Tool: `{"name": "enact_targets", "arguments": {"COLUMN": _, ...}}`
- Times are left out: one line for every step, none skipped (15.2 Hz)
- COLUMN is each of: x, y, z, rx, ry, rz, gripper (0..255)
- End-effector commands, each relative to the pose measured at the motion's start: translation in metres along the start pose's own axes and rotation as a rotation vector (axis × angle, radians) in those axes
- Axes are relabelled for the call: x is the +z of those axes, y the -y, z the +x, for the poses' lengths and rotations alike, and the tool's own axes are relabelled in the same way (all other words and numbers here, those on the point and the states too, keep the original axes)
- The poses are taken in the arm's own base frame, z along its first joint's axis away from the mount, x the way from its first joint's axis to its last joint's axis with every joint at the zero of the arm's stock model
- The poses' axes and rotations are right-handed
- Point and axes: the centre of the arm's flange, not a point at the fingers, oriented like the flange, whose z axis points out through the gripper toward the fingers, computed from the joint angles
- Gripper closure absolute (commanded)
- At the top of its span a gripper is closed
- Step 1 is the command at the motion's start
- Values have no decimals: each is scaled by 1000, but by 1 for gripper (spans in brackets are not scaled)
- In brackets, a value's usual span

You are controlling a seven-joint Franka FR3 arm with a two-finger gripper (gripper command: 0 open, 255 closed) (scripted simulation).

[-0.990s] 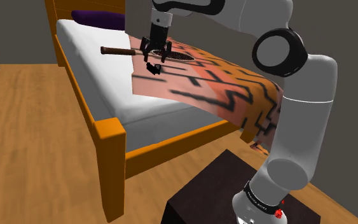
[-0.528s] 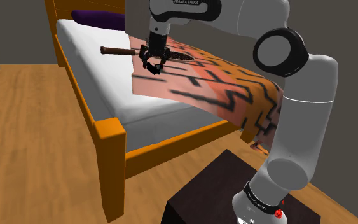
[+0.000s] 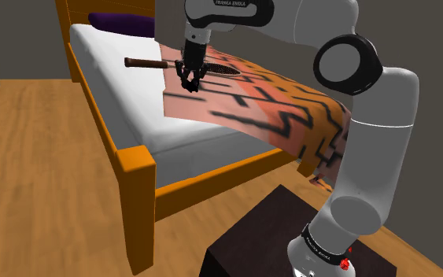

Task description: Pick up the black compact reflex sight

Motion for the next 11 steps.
{"name": "enact_targets", "arguments": {"x": 0, "y": 0, "z": 0, "rx": 0, "ry": 0, "rz": 0, "gripper": 255}}
{"name": "enact_targets", "arguments": {"x": -1, "y": 0, "z": 0, "rx": 0, "ry": 0, "rz": 0, "gripper": 255}}
{"name": "enact_targets", "arguments": {"x": -6, "y": 0, "z": 0, "rx": 0, "ry": 0, "rz": 0, "gripper": 255}}
{"name": "enact_targets", "arguments": {"x": -11, "y": 0, "z": 1, "rx": 0, "ry": 0, "rz": 0, "gripper": 255}}
{"name": "enact_targets", "arguments": {"x": -16, "y": 0, "z": 1, "rx": 0, "ry": 0, "rz": 0, "gripper": 255}}
{"name": "enact_targets", "arguments": {"x": -22, "y": 0, "z": 1, "rx": 0, "ry": 0, "rz": 0, "gripper": 255}}
{"name": "enact_targets", "arguments": {"x": -27, "y": 1, "z": 1, "rx": 0, "ry": 0, "rz": 0, "gripper": 255}}
{"name": "enact_targets", "arguments": {"x": -32, "y": 1, "z": 2, "rx": 0, "ry": 0, "rz": 0, "gripper": 255}}
{"name": "enact_targets", "arguments": {"x": -37, "y": 1, "z": 2, "rx": 0, "ry": 0, "rz": 0, "gripper": 255}}
{"name": "enact_targets", "arguments": {"x": -43, "y": 1, "z": 2, "rx": 0, "ry": 0, "rz": 0, "gripper": 255}}
{"name": "enact_targets", "arguments": {"x": -48, "y": 1, "z": 2, "rx": 0, "ry": 0, "rz": 0, "gripper": 255}}
